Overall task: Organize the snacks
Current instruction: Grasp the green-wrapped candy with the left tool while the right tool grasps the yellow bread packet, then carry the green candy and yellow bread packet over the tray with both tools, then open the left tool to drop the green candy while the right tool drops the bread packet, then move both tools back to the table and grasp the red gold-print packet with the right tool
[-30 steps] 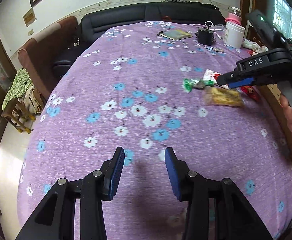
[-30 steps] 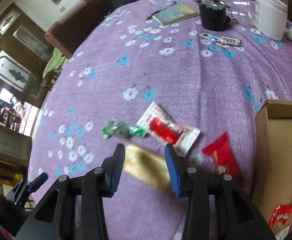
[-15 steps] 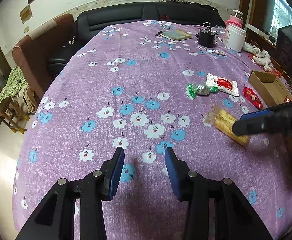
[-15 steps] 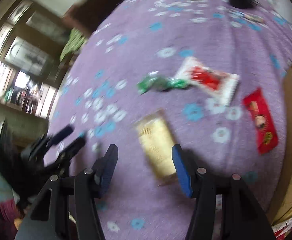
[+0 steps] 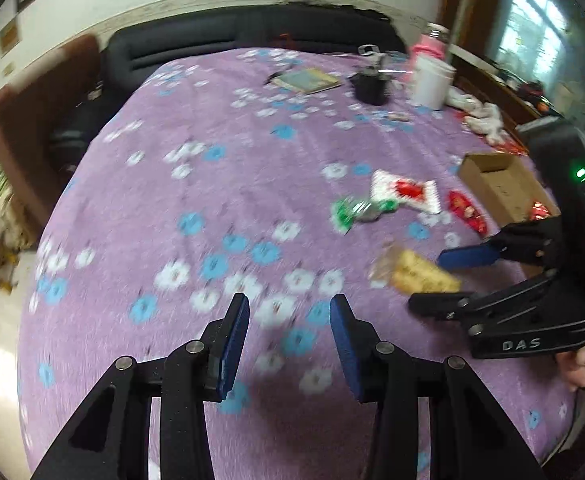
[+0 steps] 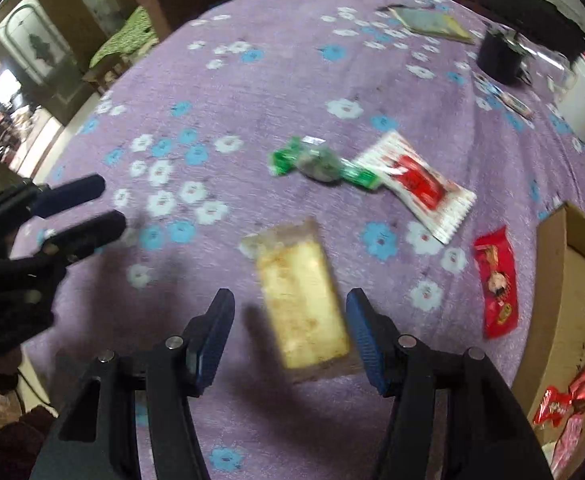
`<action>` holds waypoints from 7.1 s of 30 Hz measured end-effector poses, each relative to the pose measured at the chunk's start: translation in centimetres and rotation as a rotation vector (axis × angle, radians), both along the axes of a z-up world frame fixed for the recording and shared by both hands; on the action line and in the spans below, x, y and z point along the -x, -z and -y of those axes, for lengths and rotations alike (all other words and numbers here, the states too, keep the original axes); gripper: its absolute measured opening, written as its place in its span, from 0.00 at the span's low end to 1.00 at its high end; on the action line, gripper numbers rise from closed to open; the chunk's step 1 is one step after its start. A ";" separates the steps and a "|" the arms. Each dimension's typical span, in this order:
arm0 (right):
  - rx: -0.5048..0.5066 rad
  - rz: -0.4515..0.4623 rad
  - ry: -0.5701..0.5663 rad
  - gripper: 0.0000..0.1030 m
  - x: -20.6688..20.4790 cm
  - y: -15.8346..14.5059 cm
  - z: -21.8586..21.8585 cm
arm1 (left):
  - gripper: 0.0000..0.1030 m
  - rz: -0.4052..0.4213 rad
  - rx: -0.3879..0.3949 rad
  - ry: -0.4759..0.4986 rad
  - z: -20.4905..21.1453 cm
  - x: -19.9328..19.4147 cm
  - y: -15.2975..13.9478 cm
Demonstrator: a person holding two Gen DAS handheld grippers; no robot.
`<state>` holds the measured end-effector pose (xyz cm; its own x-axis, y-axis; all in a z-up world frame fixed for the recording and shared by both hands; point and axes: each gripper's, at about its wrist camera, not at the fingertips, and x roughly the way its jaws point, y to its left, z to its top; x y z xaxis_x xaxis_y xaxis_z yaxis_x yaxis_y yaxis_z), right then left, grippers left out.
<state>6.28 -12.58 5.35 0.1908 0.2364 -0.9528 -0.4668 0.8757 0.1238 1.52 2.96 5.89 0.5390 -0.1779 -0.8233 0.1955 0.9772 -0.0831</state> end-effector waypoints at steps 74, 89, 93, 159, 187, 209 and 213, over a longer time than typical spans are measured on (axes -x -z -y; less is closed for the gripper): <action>-0.123 0.034 0.229 0.31 9.7 -4.3 8.4 | 0.22 0.036 -0.049 0.030 10.0 5.9 -0.5; -0.166 0.083 0.285 0.31 10.1 -6.9 15.2 | 0.22 0.105 -0.100 0.114 18.4 6.3 -3.3; -0.172 0.091 0.320 0.31 10.4 -7.2 17.3 | 0.22 0.110 -0.107 0.149 20.6 6.1 -3.5; -0.080 0.047 0.589 0.31 9.1 -4.6 30.8 | 0.22 -0.010 -0.046 0.388 33.5 3.9 0.9; -0.103 0.115 0.587 0.32 10.5 -7.0 28.7 | 0.35 0.124 -0.068 0.283 29.7 5.4 -2.9; -0.114 0.114 0.457 0.32 8.9 -7.1 20.6 | 0.35 0.103 -0.081 0.090 20.3 5.4 -2.4; -0.130 0.111 0.417 0.32 8.0 -7.4 18.9 | 0.35 0.075 -0.067 0.034 17.9 5.3 -1.6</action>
<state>-1.69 -31.45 12.78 0.3947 0.2341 -0.8885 -0.0940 0.9722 0.2144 -3.75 -14.95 7.51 0.5940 -0.1428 -0.7917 0.2322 0.9727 -0.0012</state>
